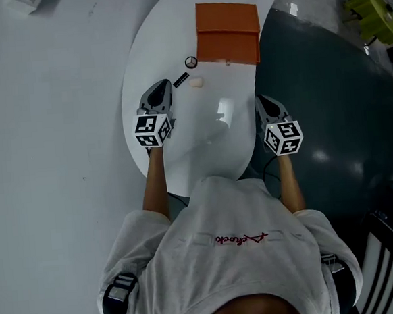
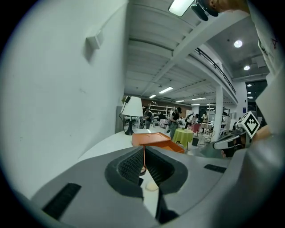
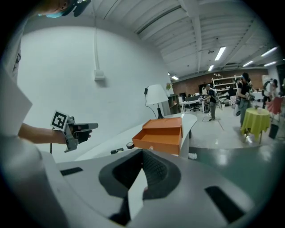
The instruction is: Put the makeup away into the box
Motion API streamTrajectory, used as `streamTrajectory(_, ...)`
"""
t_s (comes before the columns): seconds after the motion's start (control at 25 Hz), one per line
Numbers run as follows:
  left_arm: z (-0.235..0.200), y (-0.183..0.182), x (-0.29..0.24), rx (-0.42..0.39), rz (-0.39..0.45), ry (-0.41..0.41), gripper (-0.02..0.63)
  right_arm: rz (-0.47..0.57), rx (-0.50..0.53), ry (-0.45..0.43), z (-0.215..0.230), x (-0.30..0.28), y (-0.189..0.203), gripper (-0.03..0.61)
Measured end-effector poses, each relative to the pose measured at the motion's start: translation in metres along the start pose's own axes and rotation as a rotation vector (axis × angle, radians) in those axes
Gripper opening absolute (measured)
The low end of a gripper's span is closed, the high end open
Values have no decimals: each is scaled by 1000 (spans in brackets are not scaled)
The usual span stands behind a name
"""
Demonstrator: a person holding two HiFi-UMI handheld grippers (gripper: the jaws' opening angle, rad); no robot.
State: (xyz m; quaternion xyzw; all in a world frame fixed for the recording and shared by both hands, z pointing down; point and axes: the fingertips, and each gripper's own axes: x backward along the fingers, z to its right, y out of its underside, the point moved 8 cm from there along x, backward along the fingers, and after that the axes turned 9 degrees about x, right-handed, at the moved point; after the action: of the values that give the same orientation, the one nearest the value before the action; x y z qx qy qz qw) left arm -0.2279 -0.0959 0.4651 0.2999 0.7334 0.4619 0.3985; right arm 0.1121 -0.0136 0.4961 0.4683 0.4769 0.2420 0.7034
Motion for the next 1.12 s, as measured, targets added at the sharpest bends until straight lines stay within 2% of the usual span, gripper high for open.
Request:
streamTrajectory(0.24,-15,31,-42,-2,-90,-31,15,-45,-21,-21,25,-24,18,20)
streamTrajectory(0.56,-29,66,-71,-9,-200,-42,15,-106,-44,-48,34,-39,37,20)
streamTrajectory(0.72,-35,87,-85,-118,-297,-28,25,-121,-49,-50,41,-45,41,20)
streamTrajectory(0.8,-37,96,-91,-183,-347,-19,171,-127,-49,-51,43,-48,41,20)
streamTrajectory(0.84,-39,101,-94,-209,-372,-11,187,-130,-49,-52,43,-49,41,20)
streamTrajectory(1.0,-47,117,-102,-294,-447,14,187,-137,-49,-55,45,-54,43,20)
streamTrajectory(1.12,-53,118,-106,-297,-447,11,185,-144,-50,-56,45,-57,45,20)
